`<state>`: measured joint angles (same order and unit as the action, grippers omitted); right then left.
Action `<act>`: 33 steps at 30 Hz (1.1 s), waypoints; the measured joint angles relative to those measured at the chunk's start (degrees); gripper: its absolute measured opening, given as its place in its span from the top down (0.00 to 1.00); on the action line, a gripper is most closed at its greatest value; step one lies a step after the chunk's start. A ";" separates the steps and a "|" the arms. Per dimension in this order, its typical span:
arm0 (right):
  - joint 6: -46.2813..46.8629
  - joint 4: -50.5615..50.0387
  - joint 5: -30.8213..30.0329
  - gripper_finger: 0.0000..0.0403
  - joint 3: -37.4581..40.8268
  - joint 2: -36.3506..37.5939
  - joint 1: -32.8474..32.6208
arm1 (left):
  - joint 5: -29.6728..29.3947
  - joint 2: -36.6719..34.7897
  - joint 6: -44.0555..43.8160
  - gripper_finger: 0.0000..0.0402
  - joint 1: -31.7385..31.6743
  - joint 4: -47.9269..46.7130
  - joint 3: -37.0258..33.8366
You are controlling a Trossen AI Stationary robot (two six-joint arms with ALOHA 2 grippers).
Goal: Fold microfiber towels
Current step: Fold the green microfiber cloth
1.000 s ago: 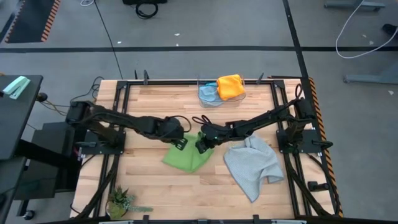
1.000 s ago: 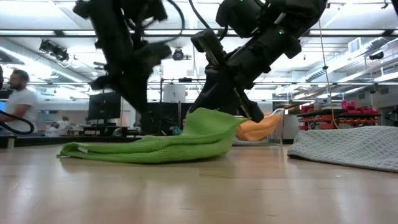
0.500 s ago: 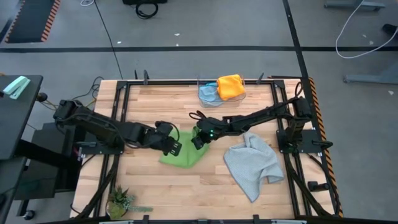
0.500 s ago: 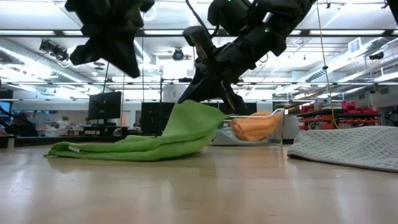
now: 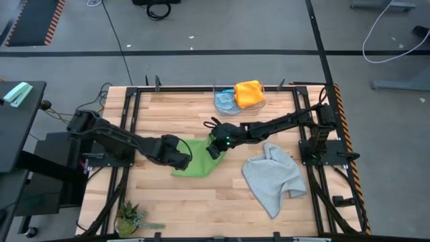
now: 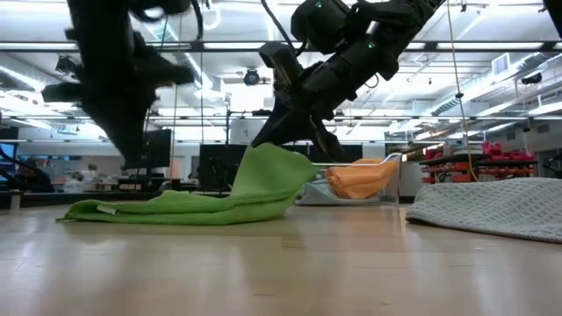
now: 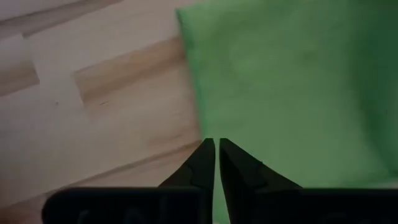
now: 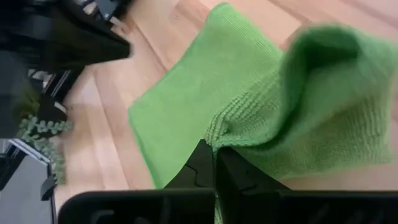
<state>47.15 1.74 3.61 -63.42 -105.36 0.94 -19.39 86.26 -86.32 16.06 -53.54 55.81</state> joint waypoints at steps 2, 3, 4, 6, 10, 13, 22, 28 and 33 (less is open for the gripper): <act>-0.94 0.63 1.34 1.00 0.00 -0.01 -0.17 | 0.97 1.74 0.68 0.93 -1.13 0.01 0.00; -1.07 0.82 1.97 1.00 0.00 -0.01 -0.28 | 1.97 2.57 1.32 0.94 -1.80 0.12 0.00; -1.34 0.80 2.13 1.00 0.00 0.02 -0.47 | 3.14 3.45 1.98 0.95 -2.57 0.12 -0.02; -1.68 0.44 2.22 1.00 0.00 0.00 -0.85 | 4.81 5.23 3.35 0.98 -4.01 0.87 -0.03; -1.33 0.55 2.20 1.00 0.00 0.00 -1.71 | 6.43 6.96 5.56 0.98 -7.13 1.31 -0.04; -0.99 0.17 2.20 1.00 0.00 0.02 -3.00 | 7.44 7.62 7.33 0.96 -9.69 1.48 0.00; -0.91 -2.02 0.47 1.00 0.07 0.02 -5.33 | 11.30 10.45 12.62 0.97 -15.13 2.57 -0.02; -1.26 -2.39 0.13 1.00 0.07 0.02 -5.32 | 15.68 13.86 15.51 0.99 -16.64 7.49 0.04; -1.28 -3.40 -0.70 1.00 1.02 0.46 -5.74 | 15.89 14.26 15.53 0.96 -16.59 12.90 0.17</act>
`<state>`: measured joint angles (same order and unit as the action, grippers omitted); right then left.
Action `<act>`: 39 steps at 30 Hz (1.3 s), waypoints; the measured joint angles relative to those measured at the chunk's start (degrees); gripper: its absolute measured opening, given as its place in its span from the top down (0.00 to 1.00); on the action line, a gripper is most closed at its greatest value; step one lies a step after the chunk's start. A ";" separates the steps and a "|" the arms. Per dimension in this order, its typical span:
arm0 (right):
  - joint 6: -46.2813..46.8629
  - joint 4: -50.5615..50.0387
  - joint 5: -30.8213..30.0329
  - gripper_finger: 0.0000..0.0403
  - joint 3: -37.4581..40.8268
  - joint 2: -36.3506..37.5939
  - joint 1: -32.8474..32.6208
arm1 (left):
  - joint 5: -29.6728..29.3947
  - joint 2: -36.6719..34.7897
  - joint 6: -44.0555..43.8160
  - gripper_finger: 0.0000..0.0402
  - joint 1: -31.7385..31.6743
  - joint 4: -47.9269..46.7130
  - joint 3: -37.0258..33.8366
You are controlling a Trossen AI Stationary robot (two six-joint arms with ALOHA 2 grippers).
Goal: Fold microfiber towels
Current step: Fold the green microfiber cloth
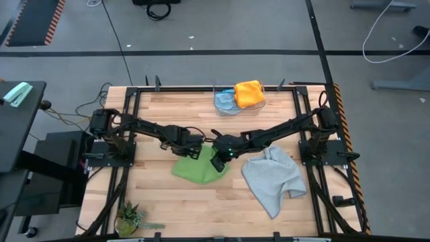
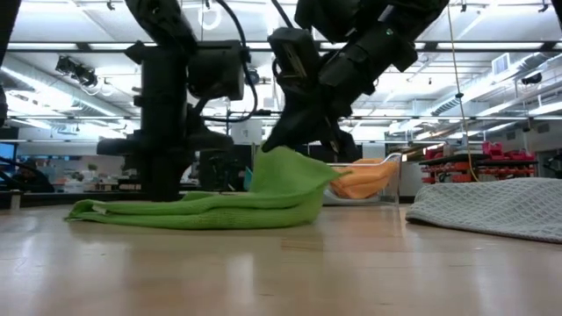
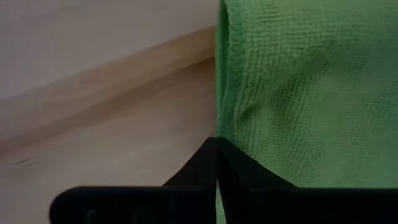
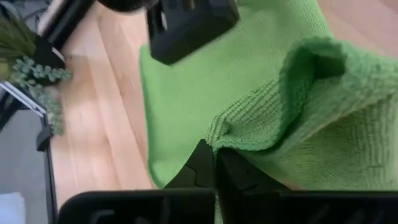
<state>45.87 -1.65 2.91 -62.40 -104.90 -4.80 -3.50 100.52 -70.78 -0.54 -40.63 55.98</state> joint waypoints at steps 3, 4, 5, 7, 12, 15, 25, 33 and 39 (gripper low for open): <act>0.55 -0.30 -0.55 1.00 2.35 1.29 -0.29 | 0.20 0.05 0.00 0.98 -0.07 2.91 -0.06; 1.02 -0.06 -0.98 1.00 3.26 2.11 -0.45 | 0.19 0.11 0.00 0.99 -0.07 4.24 -0.06; 1.80 0.31 -1.64 1.00 4.50 3.13 -0.69 | 0.19 0.15 0.00 0.99 -0.06 5.89 -0.09; 3.58 0.31 -2.69 1.00 7.20 5.54 -0.87 | 0.16 0.43 0.04 0.97 -0.17 8.91 -0.16; 8.92 6.71 -3.94 1.00 12.40 9.17 -1.42 | 0.00 0.84 1.49 0.99 -0.96 11.77 -0.21; 9.09 6.47 -3.64 1.00 11.04 8.01 -1.48 | -0.46 0.91 2.21 0.98 -1.10 13.17 -0.23; 4.20 6.16 -1.19 1.00 2.71 2.14 0.20 | -2.18 1.08 2.45 0.97 -1.48 15.03 -0.21; 4.97 7.48 -0.32 1.00 3.15 0.61 2.81 | -2.28 1.06 2.74 0.98 -1.55 17.47 -0.21; 6.71 11.83 3.24 0.99 3.04 -4.19 3.39 | -2.30 1.01 2.89 0.97 -1.66 17.89 -0.17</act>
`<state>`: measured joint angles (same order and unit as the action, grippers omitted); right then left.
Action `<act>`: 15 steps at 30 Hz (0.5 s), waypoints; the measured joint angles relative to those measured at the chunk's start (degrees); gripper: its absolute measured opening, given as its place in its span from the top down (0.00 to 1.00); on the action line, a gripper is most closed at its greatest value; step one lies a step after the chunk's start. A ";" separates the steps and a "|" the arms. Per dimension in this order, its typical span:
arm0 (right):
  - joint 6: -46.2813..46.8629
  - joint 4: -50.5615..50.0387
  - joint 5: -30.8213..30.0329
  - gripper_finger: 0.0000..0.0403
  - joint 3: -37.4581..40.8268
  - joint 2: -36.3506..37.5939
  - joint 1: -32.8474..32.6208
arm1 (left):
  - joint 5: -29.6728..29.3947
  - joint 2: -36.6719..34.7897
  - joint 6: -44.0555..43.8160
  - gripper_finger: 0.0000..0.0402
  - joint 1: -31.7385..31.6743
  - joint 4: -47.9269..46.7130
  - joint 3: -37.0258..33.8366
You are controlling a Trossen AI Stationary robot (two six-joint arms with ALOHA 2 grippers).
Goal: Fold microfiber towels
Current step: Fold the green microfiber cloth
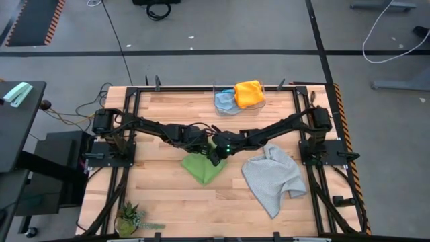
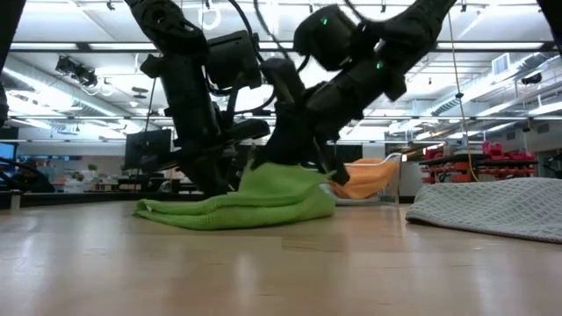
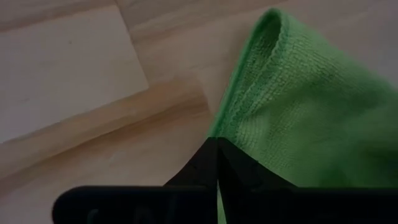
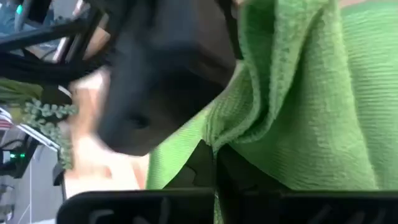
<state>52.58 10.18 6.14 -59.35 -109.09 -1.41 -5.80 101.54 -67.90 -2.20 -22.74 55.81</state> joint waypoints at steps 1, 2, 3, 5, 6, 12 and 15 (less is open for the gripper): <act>-0.12 0.95 0.30 0.99 0.01 -0.55 -0.01 | 0.00 0.00 0.02 0.98 0.00 0.33 0.00; -0.39 1.97 0.39 0.99 0.09 -1.12 -0.12 | 0.00 -0.02 0.04 0.99 0.00 0.35 0.00; -0.88 3.38 0.49 0.98 -0.03 -1.46 -0.22 | 0.00 -0.04 0.04 0.99 0.00 0.23 0.00; -2.26 3.12 0.52 0.97 0.05 -1.13 -0.24 | 0.00 -0.04 0.04 0.98 0.00 0.02 0.00; -3.05 4.03 0.25 0.96 0.04 -1.07 -0.22 | 0.01 -0.04 0.06 0.97 0.00 0.07 0.00; -6.76 2.26 -0.10 0.88 0.01 0.34 0.78 | 0.01 -0.13 0.21 0.98 0.00 0.10 0.00; -7.87 1.69 -0.09 0.84 0.00 0.34 1.33 | 0.02 -0.13 0.10 0.98 0.00 -0.07 0.00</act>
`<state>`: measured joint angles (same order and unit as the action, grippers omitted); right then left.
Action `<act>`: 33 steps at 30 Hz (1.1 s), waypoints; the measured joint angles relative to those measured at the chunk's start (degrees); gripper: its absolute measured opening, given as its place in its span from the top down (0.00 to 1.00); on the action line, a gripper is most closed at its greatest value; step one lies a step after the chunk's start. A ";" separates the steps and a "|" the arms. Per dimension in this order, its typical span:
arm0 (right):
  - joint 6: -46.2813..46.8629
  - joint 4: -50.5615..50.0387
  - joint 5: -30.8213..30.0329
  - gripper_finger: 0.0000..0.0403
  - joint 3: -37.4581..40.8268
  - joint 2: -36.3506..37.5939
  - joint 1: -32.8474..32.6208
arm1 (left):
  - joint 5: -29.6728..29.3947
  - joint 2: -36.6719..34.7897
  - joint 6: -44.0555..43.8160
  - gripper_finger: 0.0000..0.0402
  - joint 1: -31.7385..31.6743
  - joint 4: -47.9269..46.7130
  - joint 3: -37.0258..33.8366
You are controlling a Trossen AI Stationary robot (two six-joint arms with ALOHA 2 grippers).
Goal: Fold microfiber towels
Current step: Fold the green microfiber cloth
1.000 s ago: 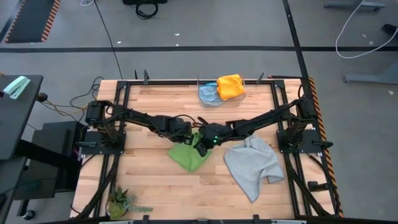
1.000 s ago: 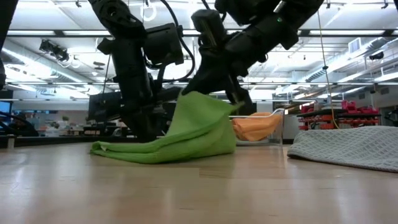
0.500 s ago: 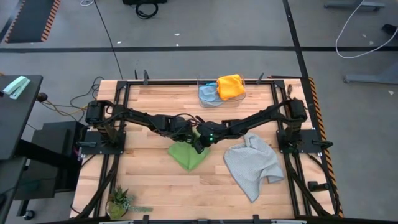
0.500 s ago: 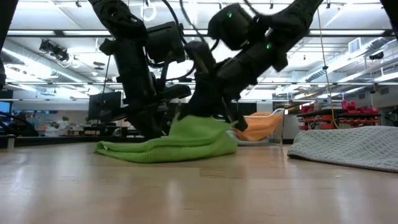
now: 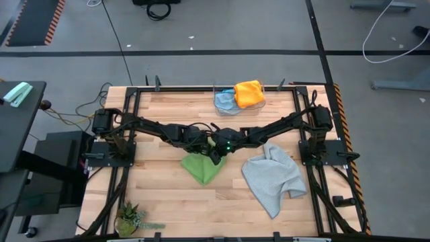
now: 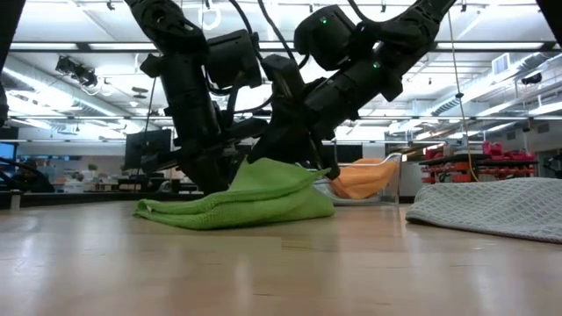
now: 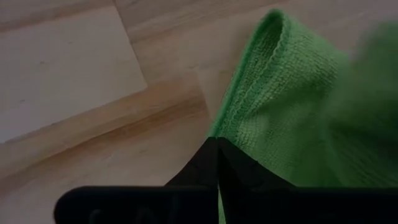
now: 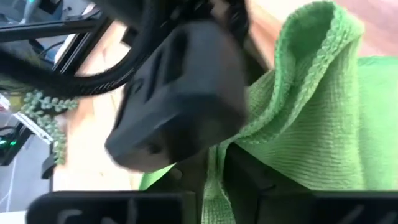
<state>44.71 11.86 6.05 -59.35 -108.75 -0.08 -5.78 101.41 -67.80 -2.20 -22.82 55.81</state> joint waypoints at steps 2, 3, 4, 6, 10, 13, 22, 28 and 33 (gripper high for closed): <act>-0.37 -0.16 0.01 0.81 0.01 0.02 0.42 | -0.01 0.00 -0.12 0.97 0.00 -0.01 0.00; -0.37 -0.33 0.01 0.80 0.00 0.02 0.63 | -0.01 0.00 -0.13 0.96 0.00 -0.04 0.00; -0.49 -0.41 0.01 0.78 0.00 0.02 0.71 | -0.03 0.00 -0.14 0.95 0.00 -0.08 0.00; -1.00 -0.60 0.03 0.75 0.00 0.03 0.73 | -0.18 0.00 -0.06 0.95 0.00 -0.10 0.00; -1.34 -0.72 0.24 0.70 0.00 0.04 0.71 | -0.40 0.00 0.01 0.98 0.00 -0.12 0.00; -1.50 -0.75 0.25 0.69 0.00 0.04 0.71 | -0.40 0.00 0.57 0.99 0.00 -0.11 0.00; -4.85 -4.27 2.04 0.69 0.09 3.63 0.34 | -0.21 -0.15 1.04 0.94 0.01 0.54 0.07; -7.62 -4.57 7.43 0.70 -0.15 4.19 -0.65 | -0.61 0.00 2.50 0.98 0.00 1.88 0.00; -8.93 -5.85 6.45 0.70 -0.30 5.79 0.39 | -0.63 0.00 2.52 0.96 0.01 1.89 0.00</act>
<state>35.78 6.01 12.51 -59.65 -102.96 0.31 -6.41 101.41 -65.28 -2.19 -20.93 55.81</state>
